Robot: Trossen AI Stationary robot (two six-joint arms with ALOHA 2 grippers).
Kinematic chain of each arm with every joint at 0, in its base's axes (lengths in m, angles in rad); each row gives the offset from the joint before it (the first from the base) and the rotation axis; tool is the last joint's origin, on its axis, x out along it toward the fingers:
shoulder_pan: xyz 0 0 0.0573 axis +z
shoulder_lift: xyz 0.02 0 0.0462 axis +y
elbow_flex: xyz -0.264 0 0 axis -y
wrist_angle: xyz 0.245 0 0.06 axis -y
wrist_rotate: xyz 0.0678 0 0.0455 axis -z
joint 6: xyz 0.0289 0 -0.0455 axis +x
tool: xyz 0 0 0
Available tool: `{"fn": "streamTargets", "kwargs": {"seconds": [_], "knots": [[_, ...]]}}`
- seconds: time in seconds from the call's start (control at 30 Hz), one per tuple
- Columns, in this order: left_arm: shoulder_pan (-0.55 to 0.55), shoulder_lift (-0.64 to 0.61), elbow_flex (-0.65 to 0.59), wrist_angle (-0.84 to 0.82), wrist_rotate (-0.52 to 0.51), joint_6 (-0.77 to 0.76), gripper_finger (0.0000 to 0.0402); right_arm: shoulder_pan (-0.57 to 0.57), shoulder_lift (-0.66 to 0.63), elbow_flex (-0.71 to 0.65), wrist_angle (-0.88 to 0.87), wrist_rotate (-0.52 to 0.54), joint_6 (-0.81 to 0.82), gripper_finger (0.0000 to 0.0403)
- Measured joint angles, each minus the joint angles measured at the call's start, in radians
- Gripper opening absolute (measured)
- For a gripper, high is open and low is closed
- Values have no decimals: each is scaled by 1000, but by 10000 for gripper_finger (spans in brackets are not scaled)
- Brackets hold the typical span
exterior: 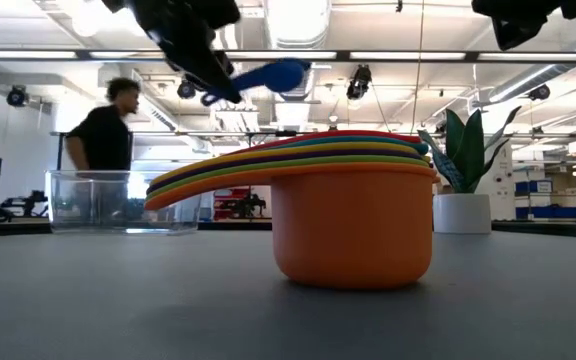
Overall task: Nest measuring cups in basket
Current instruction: Stack the blue measuring cup on top of the red measuring cup
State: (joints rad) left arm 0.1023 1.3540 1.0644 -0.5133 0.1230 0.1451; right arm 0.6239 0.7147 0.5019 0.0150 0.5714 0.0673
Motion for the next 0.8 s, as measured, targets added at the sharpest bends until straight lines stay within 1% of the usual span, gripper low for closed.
{"fn": "streamTargets", "kwargs": {"seconds": [0.17,0.3,0.6,0.8], "knots": [[-100,-55,-35,5,6,-35,127,0,-97,-58,64,8,-24,68],[-175,-70,-48,6,36,-53,127,0,-132,-93,128,7,-48,68],[-310,-74,-75,-6,44,-103,127,0,-144,-127,201,12,-52,68],[-420,-74,-80,-43,44,-151,127,0,-144,-176,272,73,-30,68]]}}
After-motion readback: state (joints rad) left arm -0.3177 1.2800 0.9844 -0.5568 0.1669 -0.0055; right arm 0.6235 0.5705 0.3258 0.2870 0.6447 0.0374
